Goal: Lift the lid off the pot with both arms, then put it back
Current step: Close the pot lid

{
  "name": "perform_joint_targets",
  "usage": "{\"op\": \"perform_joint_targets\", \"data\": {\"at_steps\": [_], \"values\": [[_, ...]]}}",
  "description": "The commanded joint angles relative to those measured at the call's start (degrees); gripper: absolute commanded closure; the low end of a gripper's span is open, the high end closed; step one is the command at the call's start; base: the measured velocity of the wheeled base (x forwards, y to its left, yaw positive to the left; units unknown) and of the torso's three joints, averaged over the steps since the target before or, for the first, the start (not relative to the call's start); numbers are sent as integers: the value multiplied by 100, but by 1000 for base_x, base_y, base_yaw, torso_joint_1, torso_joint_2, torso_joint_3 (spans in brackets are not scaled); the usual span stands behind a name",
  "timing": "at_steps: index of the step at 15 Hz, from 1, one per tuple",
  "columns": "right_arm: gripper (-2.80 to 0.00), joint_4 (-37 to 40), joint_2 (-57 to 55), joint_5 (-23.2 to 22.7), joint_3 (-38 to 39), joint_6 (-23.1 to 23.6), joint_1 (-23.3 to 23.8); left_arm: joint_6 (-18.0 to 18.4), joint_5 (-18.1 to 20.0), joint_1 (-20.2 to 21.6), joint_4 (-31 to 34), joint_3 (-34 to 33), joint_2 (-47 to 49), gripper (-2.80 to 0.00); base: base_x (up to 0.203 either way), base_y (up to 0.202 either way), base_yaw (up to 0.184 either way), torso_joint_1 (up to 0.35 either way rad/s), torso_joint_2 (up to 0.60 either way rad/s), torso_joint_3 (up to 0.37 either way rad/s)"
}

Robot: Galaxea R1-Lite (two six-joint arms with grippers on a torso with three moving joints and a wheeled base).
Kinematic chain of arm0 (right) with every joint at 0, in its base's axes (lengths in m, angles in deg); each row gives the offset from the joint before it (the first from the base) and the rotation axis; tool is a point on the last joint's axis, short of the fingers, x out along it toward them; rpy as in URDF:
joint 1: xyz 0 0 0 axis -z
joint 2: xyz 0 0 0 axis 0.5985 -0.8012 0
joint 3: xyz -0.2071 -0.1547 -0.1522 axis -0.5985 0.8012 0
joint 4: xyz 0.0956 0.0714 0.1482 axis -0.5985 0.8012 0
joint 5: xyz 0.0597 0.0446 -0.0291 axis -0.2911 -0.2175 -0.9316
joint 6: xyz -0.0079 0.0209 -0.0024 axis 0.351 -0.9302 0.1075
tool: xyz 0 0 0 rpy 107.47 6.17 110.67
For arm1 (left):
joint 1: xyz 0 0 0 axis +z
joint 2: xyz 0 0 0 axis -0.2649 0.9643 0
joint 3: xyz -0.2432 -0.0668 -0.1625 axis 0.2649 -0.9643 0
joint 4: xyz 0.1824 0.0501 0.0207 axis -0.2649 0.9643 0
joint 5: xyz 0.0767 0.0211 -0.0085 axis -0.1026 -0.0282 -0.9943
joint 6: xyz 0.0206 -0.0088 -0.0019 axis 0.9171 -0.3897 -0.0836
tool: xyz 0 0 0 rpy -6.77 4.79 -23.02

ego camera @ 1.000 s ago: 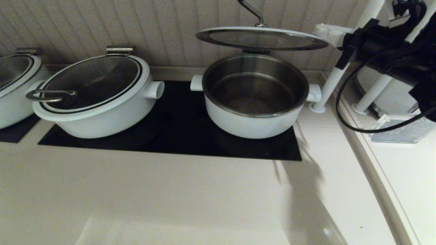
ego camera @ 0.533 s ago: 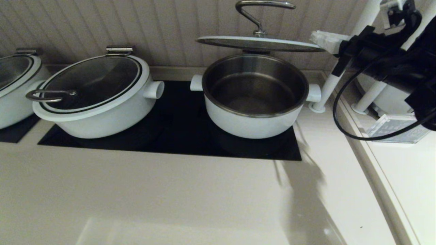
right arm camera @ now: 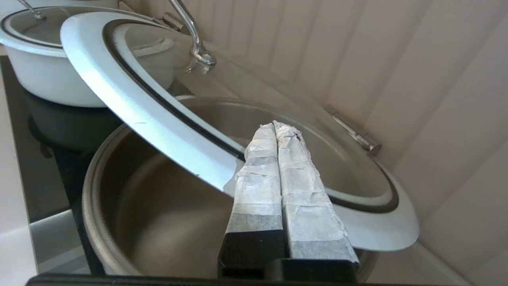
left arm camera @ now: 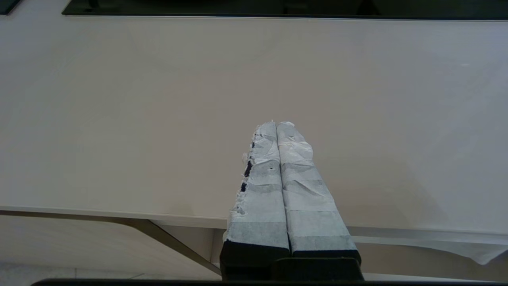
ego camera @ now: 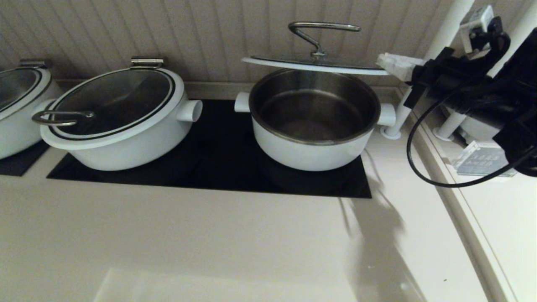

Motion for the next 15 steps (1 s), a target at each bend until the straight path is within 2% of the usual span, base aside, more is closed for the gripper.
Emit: {"op": "perform_joint_targets", "data": {"at_steps": [1,15], "values": [[0,-111,-1,-18,182,17,-35,2,2,1,-5,0,-2,0,0,0,0,0,0,0],[0,-437,-4,3,833,121,-216,2,2,1,-5,0,-2,0,0,0,0,0,0,0]]}}
